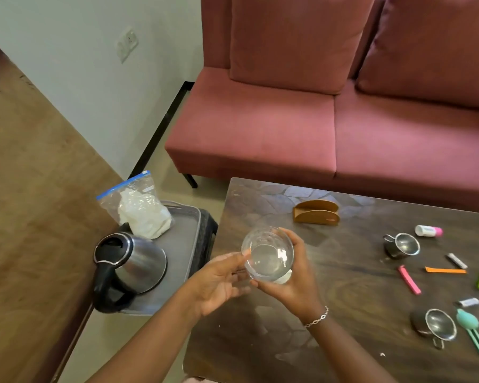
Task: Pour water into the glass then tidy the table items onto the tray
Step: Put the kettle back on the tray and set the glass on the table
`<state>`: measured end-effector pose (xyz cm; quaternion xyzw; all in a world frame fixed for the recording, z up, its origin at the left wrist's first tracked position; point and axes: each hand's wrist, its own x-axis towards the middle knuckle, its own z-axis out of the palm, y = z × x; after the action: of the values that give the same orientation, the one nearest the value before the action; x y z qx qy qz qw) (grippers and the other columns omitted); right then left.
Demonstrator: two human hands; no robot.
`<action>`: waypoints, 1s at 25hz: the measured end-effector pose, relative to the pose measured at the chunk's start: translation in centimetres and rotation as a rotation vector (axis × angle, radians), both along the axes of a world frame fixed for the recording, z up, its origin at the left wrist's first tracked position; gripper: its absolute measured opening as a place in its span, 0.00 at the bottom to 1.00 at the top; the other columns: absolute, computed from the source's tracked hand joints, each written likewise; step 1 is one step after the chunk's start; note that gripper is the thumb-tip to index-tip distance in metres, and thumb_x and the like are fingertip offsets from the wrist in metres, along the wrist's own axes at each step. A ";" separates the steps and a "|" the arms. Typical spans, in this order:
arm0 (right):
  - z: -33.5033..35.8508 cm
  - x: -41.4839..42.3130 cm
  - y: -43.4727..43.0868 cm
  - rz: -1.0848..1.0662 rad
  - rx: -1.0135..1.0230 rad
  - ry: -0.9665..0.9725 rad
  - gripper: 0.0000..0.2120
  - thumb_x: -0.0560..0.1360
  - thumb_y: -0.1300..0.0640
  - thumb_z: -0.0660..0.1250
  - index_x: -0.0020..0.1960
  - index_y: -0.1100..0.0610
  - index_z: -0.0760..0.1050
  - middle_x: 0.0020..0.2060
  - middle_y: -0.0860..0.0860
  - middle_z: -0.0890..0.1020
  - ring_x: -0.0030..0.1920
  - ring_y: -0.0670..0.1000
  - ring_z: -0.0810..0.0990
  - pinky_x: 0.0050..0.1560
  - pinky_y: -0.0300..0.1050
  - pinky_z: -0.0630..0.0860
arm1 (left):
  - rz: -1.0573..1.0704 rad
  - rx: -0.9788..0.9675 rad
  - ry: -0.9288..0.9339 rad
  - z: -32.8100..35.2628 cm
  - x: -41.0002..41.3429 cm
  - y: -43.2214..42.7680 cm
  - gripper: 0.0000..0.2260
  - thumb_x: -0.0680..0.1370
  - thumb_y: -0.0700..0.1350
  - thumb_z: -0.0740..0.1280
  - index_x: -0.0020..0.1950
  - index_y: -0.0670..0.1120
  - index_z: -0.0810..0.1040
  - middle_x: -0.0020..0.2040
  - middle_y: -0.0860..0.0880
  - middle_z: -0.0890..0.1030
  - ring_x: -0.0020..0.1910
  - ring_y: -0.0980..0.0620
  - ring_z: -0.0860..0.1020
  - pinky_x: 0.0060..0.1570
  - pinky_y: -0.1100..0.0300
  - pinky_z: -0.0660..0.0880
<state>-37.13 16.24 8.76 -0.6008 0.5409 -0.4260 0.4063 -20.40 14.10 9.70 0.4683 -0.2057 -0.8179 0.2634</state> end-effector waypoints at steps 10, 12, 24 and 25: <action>0.1 -10.5 1.2 -0.014 0.041 0.097 0.48 0.58 0.47 0.78 0.70 0.52 0.55 0.67 0.47 0.67 0.66 0.41 0.68 0.64 0.34 0.68 | -0.029 -0.018 -0.046 -0.6 -10.2 -0.3 0.21 0.67 0.46 0.70 0.57 0.38 0.76 0.51 0.40 0.81 0.48 0.48 0.80 0.46 0.56 0.80; 0.2 -12.9 0.9 0.018 0.025 0.224 0.49 0.60 0.47 0.77 0.72 0.53 0.51 0.69 0.49 0.64 0.68 0.44 0.65 0.66 0.34 0.65 | -0.057 -0.022 -0.070 -1.0 -12.4 -0.7 0.22 0.67 0.45 0.70 0.59 0.37 0.75 0.51 0.40 0.81 0.49 0.48 0.79 0.53 0.53 0.76; -2.6 -24.0 -4.3 0.094 0.110 0.790 0.44 0.61 0.44 0.74 0.70 0.57 0.58 0.66 0.53 0.65 0.62 0.55 0.70 0.54 0.50 0.76 | -0.347 -0.125 -0.199 -5.7 -23.8 -5.2 0.31 0.68 0.57 0.68 0.67 0.43 0.69 0.65 0.43 0.75 0.65 0.46 0.73 0.68 0.48 0.66; -3.3 -24.9 -5.2 0.080 0.125 0.795 0.43 0.61 0.45 0.74 0.69 0.57 0.60 0.65 0.54 0.66 0.61 0.56 0.70 0.54 0.52 0.76 | -0.398 -0.179 -0.266 -5.7 -24.5 -5.9 0.37 0.68 0.59 0.66 0.71 0.44 0.63 0.70 0.43 0.70 0.70 0.46 0.68 0.71 0.48 0.62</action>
<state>-62.00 11.07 5.45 -0.7135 0.6569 -0.1105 0.2173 -44.91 8.18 3.97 0.4969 -0.3983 -0.7633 0.1084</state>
